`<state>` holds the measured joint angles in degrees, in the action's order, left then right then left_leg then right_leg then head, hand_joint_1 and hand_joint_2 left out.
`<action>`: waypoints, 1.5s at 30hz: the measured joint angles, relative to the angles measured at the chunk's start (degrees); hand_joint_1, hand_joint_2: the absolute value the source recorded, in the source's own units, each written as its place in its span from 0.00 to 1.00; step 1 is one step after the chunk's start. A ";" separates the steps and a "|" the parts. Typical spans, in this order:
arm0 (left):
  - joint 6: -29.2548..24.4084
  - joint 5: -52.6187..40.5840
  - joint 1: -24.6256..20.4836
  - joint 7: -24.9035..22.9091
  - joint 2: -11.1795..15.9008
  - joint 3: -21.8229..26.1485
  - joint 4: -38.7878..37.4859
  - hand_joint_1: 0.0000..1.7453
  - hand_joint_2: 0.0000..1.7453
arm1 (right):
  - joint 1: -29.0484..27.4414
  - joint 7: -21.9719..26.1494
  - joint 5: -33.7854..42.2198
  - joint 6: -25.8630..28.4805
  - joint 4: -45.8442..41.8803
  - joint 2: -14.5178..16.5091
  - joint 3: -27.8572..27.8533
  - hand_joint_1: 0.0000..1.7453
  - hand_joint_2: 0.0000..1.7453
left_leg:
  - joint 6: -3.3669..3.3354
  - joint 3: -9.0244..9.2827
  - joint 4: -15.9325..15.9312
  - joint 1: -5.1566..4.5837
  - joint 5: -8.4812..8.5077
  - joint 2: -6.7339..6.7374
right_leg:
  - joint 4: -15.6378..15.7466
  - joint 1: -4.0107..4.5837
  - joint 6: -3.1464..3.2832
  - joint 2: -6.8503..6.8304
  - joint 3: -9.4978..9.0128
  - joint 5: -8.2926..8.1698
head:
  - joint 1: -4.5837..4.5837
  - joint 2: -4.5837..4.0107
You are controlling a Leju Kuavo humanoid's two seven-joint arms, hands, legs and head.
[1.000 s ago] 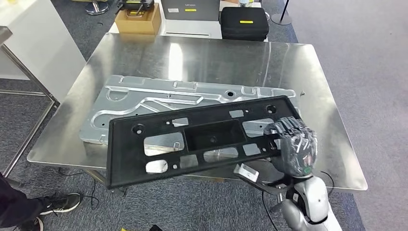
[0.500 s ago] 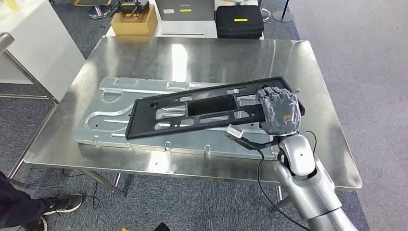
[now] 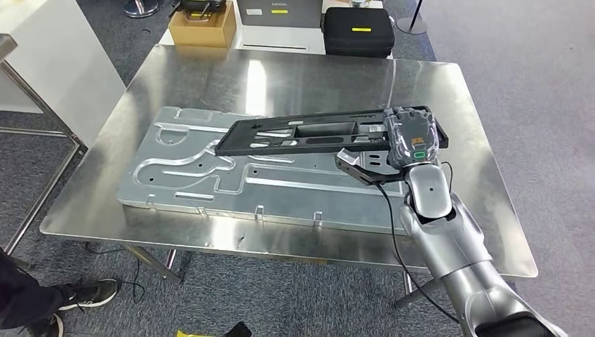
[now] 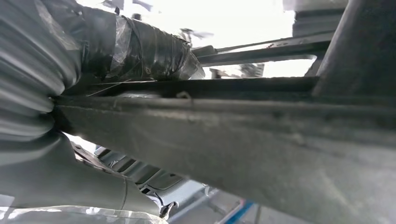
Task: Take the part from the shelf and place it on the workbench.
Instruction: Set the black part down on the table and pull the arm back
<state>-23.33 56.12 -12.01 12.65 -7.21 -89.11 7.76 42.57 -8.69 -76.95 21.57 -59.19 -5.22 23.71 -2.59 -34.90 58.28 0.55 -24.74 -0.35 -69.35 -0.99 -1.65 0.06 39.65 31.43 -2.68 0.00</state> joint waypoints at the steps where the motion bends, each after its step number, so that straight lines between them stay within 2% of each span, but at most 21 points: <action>1: 0.01 -0.01 -0.04 -0.02 -0.05 0.00 0.00 0.00 0.00 | 0.04 -0.43 -0.15 -0.22 1.49 0.34 0.00 0.25 1.00 | -0.10 0.01 0.03 -0.03 -0.04 0.01 | -3.38 0.00 -0.09 0.00 1.76 1.05 | 0.01 0.00; 2: 0.00 0.02 -0.05 -0.02 -0.08 0.00 0.00 0.00 0.00 | -0.10 -0.71 -0.25 -0.48 2.88 0.67 0.01 0.05 1.00 | -0.16 0.03 0.08 -0.06 -0.10 -0.01 | -5.29 -0.01 -0.13 -0.01 2.86 1.15 | 0.00 0.00; 3: -0.02 0.06 -0.05 -0.02 -0.10 0.00 0.00 0.00 0.00 | -0.26 -0.84 -0.29 -0.72 4.05 0.99 0.01 0.00 1.00 | -0.19 0.07 0.15 -0.08 -0.16 -0.06 | -4.98 -0.01 -0.08 -0.01 2.92 0.14 | 0.00 0.00; 6: -0.19 0.21 -0.07 -0.02 -0.15 0.00 0.00 0.00 0.00 | -0.40 -0.82 -0.40 -0.99 6.60 1.80 0.03 0.00 1.00 | 0.08 0.24 0.45 -0.21 -0.51 -0.20 | 5.25 0.24 0.58 -0.04 -1.65 -5.33 | 0.01 0.00; 9: -0.39 0.58 -0.02 -0.01 -0.17 0.00 0.00 0.00 0.00 | -0.52 -0.36 -0.40 -0.88 8.26 2.44 0.21 0.00 1.00 | 0.82 0.16 0.51 -0.45 -0.66 -0.16 | 9.79 0.74 1.16 0.04 -3.89 -6.08 | 0.04 0.00; 11: -0.55 0.76 0.03 0.00 -0.18 0.00 0.00 0.00 0.00 | -0.68 -0.17 -0.42 -0.80 9.02 2.68 0.43 0.00 0.50 | 1.40 0.25 0.60 -0.51 -0.87 -0.13 | 10.22 0.41 1.59 0.10 -4.07 -6.24 | 0.04 0.00; 13: -0.67 0.88 0.01 0.02 -0.17 0.00 0.00 0.00 0.00 | -0.64 -0.12 -0.43 -0.81 9.50 2.94 0.55 0.00 0.00 | 1.97 -0.80 3.28 -0.52 -2.75 -0.07 | 10.69 -0.05 2.24 0.02 -4.42 -6.45 | 0.11 0.00; 16: -0.73 1.08 0.13 0.10 -0.15 0.00 0.00 0.00 0.00 | -0.76 0.48 -0.43 -1.63 9.93 3.24 0.81 0.00 0.00 | 2.58 -5.80 14.01 -0.19 -7.83 -0.01 | 10.78 -0.14 2.65 -0.05 -4.53 -6.46 | 0.18 0.00; 18: -0.81 1.32 0.32 0.27 -0.14 0.01 0.00 0.00 0.00 | -0.93 1.48 -0.21 -3.24 10.01 3.25 1.17 0.00 0.00 | 2.82 -7.23 16.64 0.03 -7.77 0.00 | 10.71 -0.16 2.64 -0.02 -4.54 -6.42 | 0.18 0.00; 19: -0.86 1.50 0.39 0.40 -0.11 0.02 0.00 0.00 0.00 | -0.97 2.19 0.00 -4.40 9.92 3.20 1.35 0.00 0.00 | 2.85 -6.28 14.56 0.13 -6.15 0.01 | 10.66 -0.20 2.57 0.03 -4.59 -6.37 | 0.18 0.00; 21: -0.96 1.95 0.44 0.68 -0.04 0.05 0.00 0.00 0.00 | -0.84 3.65 0.72 -7.17 9.32 2.93 1.90 0.00 0.00 | 2.72 -2.27 6.43 0.24 -2.32 0.02 | 10.43 -0.19 2.22 0.14 -4.67 -6.16 | 0.17 0.00; 23: -1.02 2.32 0.50 0.98 -0.01 0.09 0.00 0.00 0.00 | -0.60 4.72 1.53 -9.49 8.50 2.35 2.47 0.00 0.00 | 2.28 0.27 1.22 0.12 -0.82 -0.06 | 10.19 0.00 1.62 0.23 -4.58 -6.04 | 0.13 0.00; 26: -1.05 2.55 0.80 1.22 0.04 0.14 0.00 0.00 0.00 | -0.41 5.25 2.15 -10.84 7.57 1.50 3.17 0.00 0.00 | 1.27 0.47 0.42 0.01 -0.64 -0.11 | 10.28 0.05 0.64 0.24 -4.51 -6.10 | 0.11 0.00; 28: -1.08 2.59 0.83 1.26 0.04 0.17 0.00 0.00 0.00 | -0.28 5.28 2.23 -11.06 7.12 0.91 3.53 0.00 0.00 | 0.47 0.58 0.04 0.15 -0.33 -0.04 | 8.30 -0.13 0.09 0.17 -3.62 -4.60 | 0.09 0.00; 31: -1.27 3.15 0.90 1.44 0.05 0.31 0.00 0.00 0.00 | -0.13 5.64 3.32 -14.01 6.47 -0.14 4.39 0.00 0.00 | -0.12 0.57 -0.04 0.07 -0.29 0.13 | -2.30 -0.22 -0.39 0.11 1.24 0.61 | 0.09 0.00; 33: -1.66 4.02 1.15 1.88 0.11 0.56 0.00 0.00 0.00 | -0.09 6.03 5.51 -18.72 5.08 -1.95 5.60 0.00 0.00 | -0.25 0.58 0.07 -0.05 -0.36 0.07 | -6.05 -0.22 -0.44 0.10 3.05 1.09 | 0.09 0.00; 34: -1.89 4.54 1.33 2.17 0.16 0.72 0.00 0.00 0.00 | 0.05 6.11 6.95 -21.34 3.89 -3.28 6.29 0.00 0.00 | -0.29 0.60 0.16 -0.10 -0.41 -0.04 | -4.60 -0.20 -0.31 0.10 2.37 -0.27 | 0.09 0.00; 36: -2.27 5.55 1.74 2.80 0.25 1.04 0.00 0.00 0.00 | 0.72 5.86 10.18 -26.17 0.68 -6.53 7.64 0.00 0.00 | -0.25 0.63 0.36 -0.21 -0.58 -0.24 | 2.86 -0.06 0.23 0.04 -1.18 -4.05 | 0.08 0.00; 38: -2.61 6.53 2.12 3.41 0.31 1.43 0.00 0.00 0.00 | 1.64 5.18 13.61 -30.26 -3.16 -10.27 8.96 0.00 0.00 | 0.02 0.44 0.60 -0.48 -0.72 -0.34 | 8.86 0.28 0.73 -0.07 -3.95 -5.86 | 0.10 0.00; 42: -3.03 8.18 2.95 4.56 0.52 2.25 -0.01 0.00 0.00 | 2.20 2.88 19.61 -35.51 -11.18 -18.28 11.13 0.00 0.00 | 0.99 0.17 0.90 -0.67 -1.22 -0.37 | 10.53 0.17 1.33 -0.17 -4.70 -5.99 | 0.13 0.00; 45: -3.20 8.94 3.23 5.12 0.77 2.70 -0.02 0.00 0.00 | 2.11 1.45 22.07 -36.89 -17.05 -23.74 12.37 0.00 0.00 | 1.80 -2.78 8.08 -0.45 -5.62 -0.14 | 11.01 -0.24 2.04 -0.35 -5.06 -6.16 | 0.35 0.00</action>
<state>-26.53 65.06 -8.78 17.77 -6.44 -86.41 7.74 44.68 -7.24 -54.88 -15.32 -76.24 -28.96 36.08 -0.79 -37.67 66.35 0.10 -30.35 -0.49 -58.34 -1.23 0.39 -0.29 34.59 25.27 -2.33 0.00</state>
